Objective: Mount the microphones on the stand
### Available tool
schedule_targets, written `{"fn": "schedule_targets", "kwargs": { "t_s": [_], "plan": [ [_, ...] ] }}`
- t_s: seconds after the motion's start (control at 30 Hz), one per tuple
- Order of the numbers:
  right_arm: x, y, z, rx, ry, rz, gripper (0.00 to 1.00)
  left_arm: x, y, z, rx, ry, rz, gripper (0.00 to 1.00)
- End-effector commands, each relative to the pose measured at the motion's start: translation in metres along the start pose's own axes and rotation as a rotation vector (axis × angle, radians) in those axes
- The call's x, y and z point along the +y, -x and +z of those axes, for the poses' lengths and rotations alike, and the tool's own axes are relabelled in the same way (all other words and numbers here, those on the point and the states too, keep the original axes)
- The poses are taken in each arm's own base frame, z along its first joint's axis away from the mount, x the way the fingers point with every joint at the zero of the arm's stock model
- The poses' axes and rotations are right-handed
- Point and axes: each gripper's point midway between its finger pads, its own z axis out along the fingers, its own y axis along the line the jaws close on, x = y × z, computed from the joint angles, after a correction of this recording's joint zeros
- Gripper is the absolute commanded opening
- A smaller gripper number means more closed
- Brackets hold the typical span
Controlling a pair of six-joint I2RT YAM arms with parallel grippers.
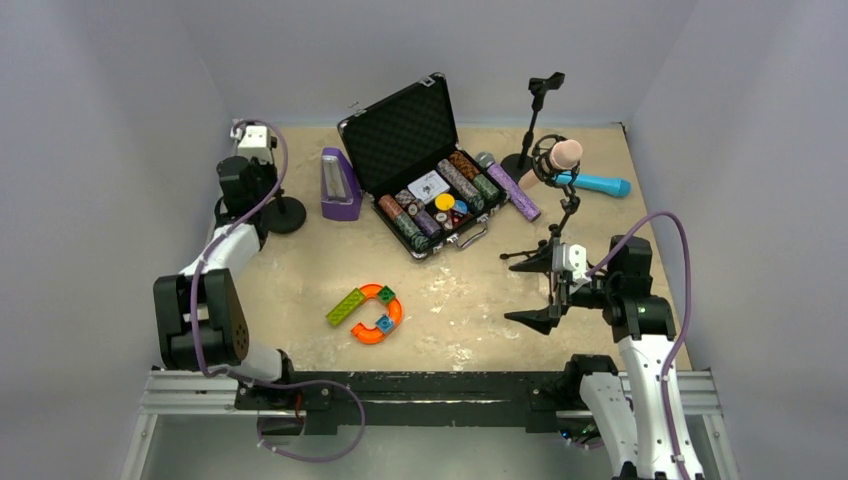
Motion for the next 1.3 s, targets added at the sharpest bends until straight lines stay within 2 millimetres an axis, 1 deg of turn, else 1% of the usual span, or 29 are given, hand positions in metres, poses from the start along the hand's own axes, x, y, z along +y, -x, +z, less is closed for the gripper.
{"fn": "schedule_targets", "kwargs": {
  "t_s": [0.0, 0.1, 0.17, 0.3, 0.37, 0.5, 0.53, 0.77, 0.83, 0.97, 1.03, 1.27],
  "plan": [
    [0.000, 0.008, -0.001, -0.011, 0.004, -0.038, 0.96, -0.007, 0.088, -0.041, -0.243, -0.057, 0.117, 0.00],
    [0.000, 0.008, -0.001, -0.012, 0.004, -0.041, 0.96, -0.018, 0.107, -0.072, -0.286, -0.108, 0.139, 0.00],
    [0.000, 0.009, -0.001, -0.012, 0.004, -0.043, 0.96, -0.028, 0.112, -0.092, -0.296, -0.158, 0.148, 0.00],
    [0.001, 0.009, -0.001, -0.014, 0.007, -0.046, 0.96, -0.048, 0.112, -0.130, -0.289, -0.258, 0.149, 0.00],
    [0.001, 0.009, -0.001, -0.014, 0.008, -0.048, 0.96, -0.058, 0.111, -0.152, -0.297, -0.301, 0.132, 0.00],
    [0.001, 0.009, -0.001, -0.014, 0.008, -0.048, 0.96, -0.087, 0.113, -0.199, -0.317, -0.447, 0.100, 0.00],
    [0.001, 0.009, -0.001, -0.014, 0.009, -0.045, 0.96, -0.096, 0.106, -0.209, -0.290, -0.492, 0.090, 0.00],
    [0.003, 0.008, -0.001, -0.015, 0.015, -0.056, 0.96, -0.159, 0.090, -0.280, -0.285, -0.868, 0.123, 0.00],
    [0.002, 0.007, -0.001, -0.014, 0.015, -0.058, 0.96, -0.176, 0.086, -0.298, -0.270, -0.964, 0.104, 0.00],
    [0.001, 0.005, -0.001, -0.007, 0.010, -0.053, 0.96, -0.197, 0.087, -0.322, -0.265, -1.098, 0.077, 0.00],
    [0.000, 0.004, -0.001, -0.003, 0.008, -0.051, 0.96, -0.206, 0.088, -0.330, -0.263, -1.150, 0.066, 0.00],
    [-0.003, 0.001, -0.001, 0.005, 0.000, -0.045, 0.97, -0.239, 0.081, -0.351, -0.220, -1.306, 0.104, 0.00]
  ]
}}
